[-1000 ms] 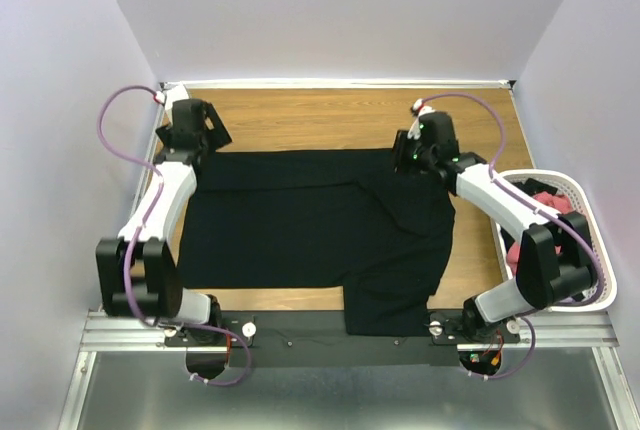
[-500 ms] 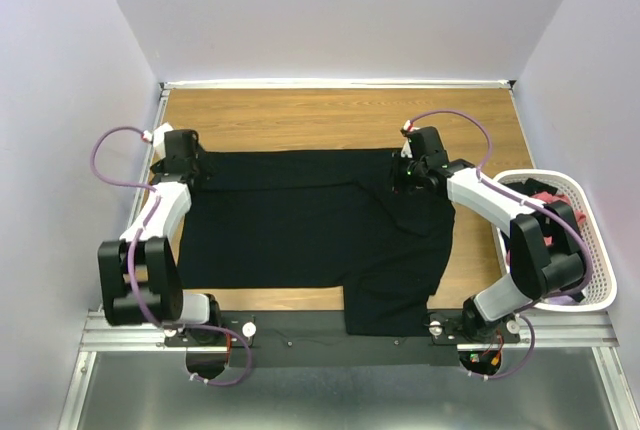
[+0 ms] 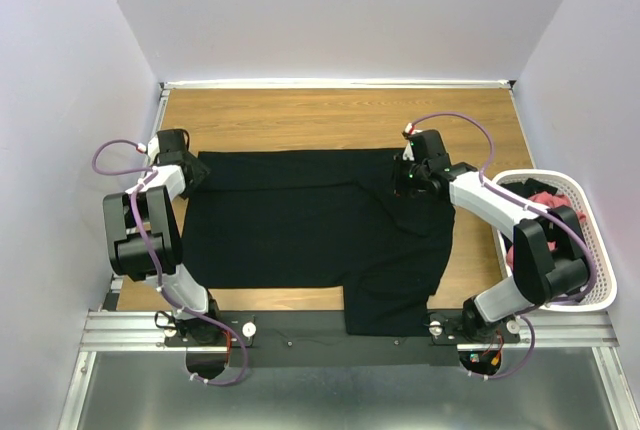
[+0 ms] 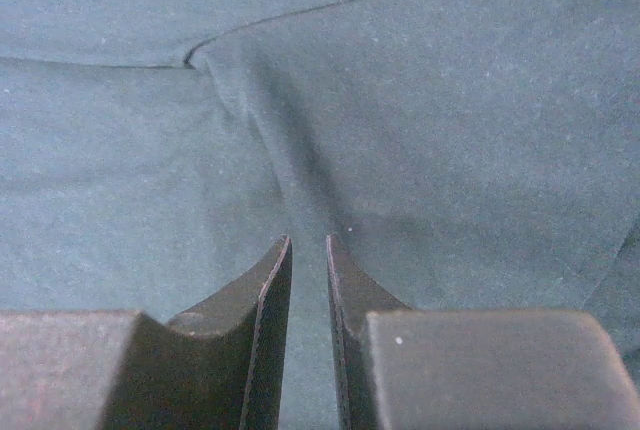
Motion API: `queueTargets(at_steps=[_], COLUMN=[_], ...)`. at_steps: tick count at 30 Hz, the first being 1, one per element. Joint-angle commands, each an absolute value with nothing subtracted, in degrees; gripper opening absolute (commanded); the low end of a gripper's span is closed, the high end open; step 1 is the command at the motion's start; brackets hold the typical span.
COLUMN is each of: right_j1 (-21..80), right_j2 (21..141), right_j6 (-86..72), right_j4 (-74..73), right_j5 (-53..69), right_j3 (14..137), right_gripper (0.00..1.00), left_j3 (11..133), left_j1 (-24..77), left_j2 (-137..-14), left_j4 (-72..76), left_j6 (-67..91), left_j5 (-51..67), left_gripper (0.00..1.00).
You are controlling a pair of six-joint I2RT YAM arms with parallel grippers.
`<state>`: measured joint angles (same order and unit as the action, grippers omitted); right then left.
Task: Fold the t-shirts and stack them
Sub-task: Fold the tshirt
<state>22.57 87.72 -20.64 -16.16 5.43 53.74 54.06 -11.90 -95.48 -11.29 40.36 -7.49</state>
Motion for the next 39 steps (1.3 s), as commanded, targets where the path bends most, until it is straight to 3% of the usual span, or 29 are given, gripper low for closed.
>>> queueTargets(at_steps=[1,4,17,25,36,39], right_j1=[22.94,22.94,23.03,22.94,22.94,22.94], right_j2=[85.43,85.08,83.59,83.41,82.97,83.14], right_j6=[-19.16,-19.07,-19.07,-19.07,-18.9,-18.72], right_j4=[-16.35,-16.26,-16.26,-16.26,-16.26,-16.35], right_j5=[6.06,6.06,5.27,4.83,4.31,4.22], right_j3=[52.65,52.38,51.42,50.8,50.54,50.27], right_gripper=[0.28,0.28,0.28,0.28,0.28,0.28], left_j3=[56.34,56.16,53.97,54.32,53.61,53.7], left_j1=[-12.3,-12.22,-12.3,-12.3,-12.3,-12.39], left_j2=[-97.55,-97.73,-97.21,-95.72,-93.6,-95.53], left_j4=[-10.37,-10.98,-12.48,-14.32,-16.7,-16.52], left_j6=[42.36,42.63,43.24,42.02,40.08,39.47], left_j5=[-5.89,-5.36,-7.2,-8.96,-13.97,-14.06], left_gripper=[0.59,0.49,0.47,0.01,0.0,0.06])
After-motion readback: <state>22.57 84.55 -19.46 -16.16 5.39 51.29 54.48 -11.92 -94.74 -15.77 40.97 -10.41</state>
